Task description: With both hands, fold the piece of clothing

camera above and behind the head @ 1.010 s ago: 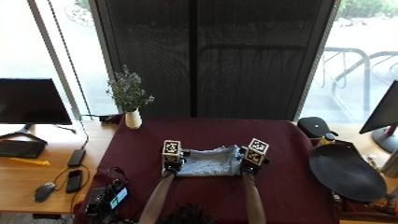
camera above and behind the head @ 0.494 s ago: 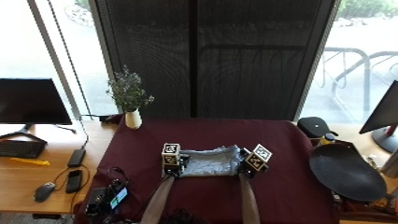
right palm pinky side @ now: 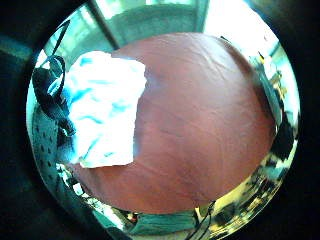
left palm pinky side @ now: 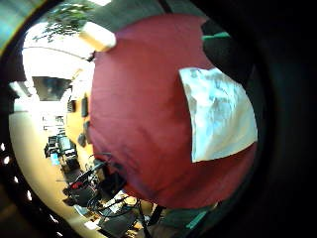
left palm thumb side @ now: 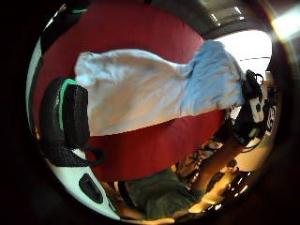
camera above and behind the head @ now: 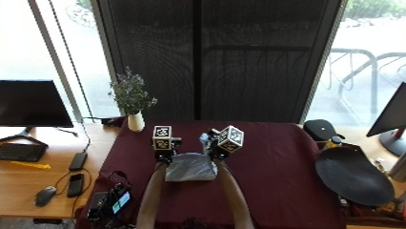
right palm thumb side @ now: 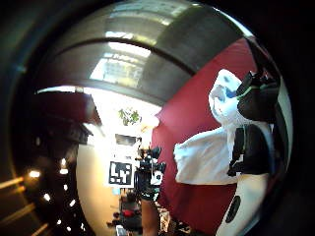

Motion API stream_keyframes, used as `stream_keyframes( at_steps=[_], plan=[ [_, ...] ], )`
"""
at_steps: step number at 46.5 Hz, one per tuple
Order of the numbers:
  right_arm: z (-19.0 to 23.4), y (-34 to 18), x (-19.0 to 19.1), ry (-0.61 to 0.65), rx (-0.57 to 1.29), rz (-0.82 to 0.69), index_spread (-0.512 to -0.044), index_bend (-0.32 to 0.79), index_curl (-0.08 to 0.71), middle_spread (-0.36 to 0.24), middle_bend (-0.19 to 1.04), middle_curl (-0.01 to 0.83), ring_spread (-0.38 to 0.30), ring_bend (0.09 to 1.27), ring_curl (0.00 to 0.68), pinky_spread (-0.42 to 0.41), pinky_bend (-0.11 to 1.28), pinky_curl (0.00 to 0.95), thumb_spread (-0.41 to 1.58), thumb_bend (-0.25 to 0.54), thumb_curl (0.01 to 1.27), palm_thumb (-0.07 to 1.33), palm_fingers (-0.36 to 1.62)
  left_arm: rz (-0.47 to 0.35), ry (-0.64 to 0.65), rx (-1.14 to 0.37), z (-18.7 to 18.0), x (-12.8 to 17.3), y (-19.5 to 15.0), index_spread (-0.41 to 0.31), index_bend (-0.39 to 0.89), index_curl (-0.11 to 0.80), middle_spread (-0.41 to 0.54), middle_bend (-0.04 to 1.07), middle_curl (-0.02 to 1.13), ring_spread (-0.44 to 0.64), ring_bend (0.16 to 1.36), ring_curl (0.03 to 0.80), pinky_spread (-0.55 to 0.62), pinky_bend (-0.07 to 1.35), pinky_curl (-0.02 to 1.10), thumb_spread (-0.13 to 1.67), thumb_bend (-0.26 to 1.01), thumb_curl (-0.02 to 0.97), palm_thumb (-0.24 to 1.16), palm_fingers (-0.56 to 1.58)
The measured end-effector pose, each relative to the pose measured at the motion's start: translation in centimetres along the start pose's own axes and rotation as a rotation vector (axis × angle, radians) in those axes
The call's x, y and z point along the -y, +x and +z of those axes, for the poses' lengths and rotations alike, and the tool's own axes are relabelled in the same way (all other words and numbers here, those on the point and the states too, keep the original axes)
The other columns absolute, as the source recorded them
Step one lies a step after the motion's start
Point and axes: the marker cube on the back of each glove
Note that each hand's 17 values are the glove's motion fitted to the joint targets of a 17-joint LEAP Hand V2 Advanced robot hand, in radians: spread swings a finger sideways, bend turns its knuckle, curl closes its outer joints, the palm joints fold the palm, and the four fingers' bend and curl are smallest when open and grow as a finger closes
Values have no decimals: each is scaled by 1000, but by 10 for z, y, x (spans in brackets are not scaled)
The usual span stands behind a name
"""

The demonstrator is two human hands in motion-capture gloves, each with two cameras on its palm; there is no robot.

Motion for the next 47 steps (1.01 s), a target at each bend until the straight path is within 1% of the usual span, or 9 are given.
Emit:
stream_keyframes(
  at_steps=[5,11,16,23,30,33,39,43,47],
  plan=[
    [14,-68,-37,-79,70,-178,-272,152,268,-131,151,371,-230,644,427,-322,681,362,763,24,554,1071,1138,-106,89,35,-8,3,-24,-110,117,337,-73,250,430,93,523,362,213,388,386,1511,76,244,457,485],
    [21,-128,-108,-189,51,-320,-272,143,287,-139,152,370,-233,632,430,-321,670,363,715,-9,578,1085,1138,-75,91,-59,23,23,-33,-111,117,327,-81,246,434,77,524,361,204,392,391,1515,97,258,508,490],
    [60,-137,-131,-227,-12,-390,-273,142,301,-142,150,368,-234,624,434,-316,664,366,685,-19,594,1094,1142,-146,60,56,2,-16,-45,-111,119,320,-84,245,437,71,524,359,200,390,394,1507,125,279,579,492],
    [87,-130,-144,-251,-39,-400,-272,135,312,-148,155,370,-233,618,438,-319,657,368,659,-26,608,1092,1147,-162,83,138,11,-12,-62,-111,113,311,-100,241,439,59,526,357,197,389,398,1501,146,294,640,489],
    [81,-119,-159,-528,117,-289,-278,60,291,-148,113,355,-234,660,452,-321,702,382,662,-24,618,1092,1083,-90,34,-41,18,-18,-50,-107,118,303,-109,237,442,54,527,356,196,389,402,1501,157,301,675,487],
    [71,-117,-152,-535,215,-316,-280,28,262,-144,86,334,-234,704,460,-318,747,390,713,-31,609,1066,1033,-88,37,-55,17,-17,-51,-106,119,301,-110,236,443,53,528,355,196,388,403,1501,157,302,682,488],
    [36,-104,-103,-390,286,-492,-281,68,246,-117,93,303,-195,704,466,-237,800,411,879,-35,566,969,882,-101,3,-38,16,-18,-52,-104,120,297,-113,234,445,51,528,354,188,386,406,1499,156,303,690,488],
    [7,-97,-87,-417,174,-545,-279,176,284,-81,184,323,-126,557,437,-72,680,393,1026,-51,524,851,668,-98,-23,-39,10,-24,-50,-104,118,295,-114,234,446,51,528,353,186,386,408,1499,154,303,693,487],
    [-24,-85,-75,-395,-49,-475,-289,217,311,-57,213,342,-74,389,389,53,590,361,1120,-52,487,748,556,-81,55,-48,-4,-24,-47,-104,119,293,-114,233,447,50,529,353,185,385,409,1494,145,301,686,487]
  ],
)
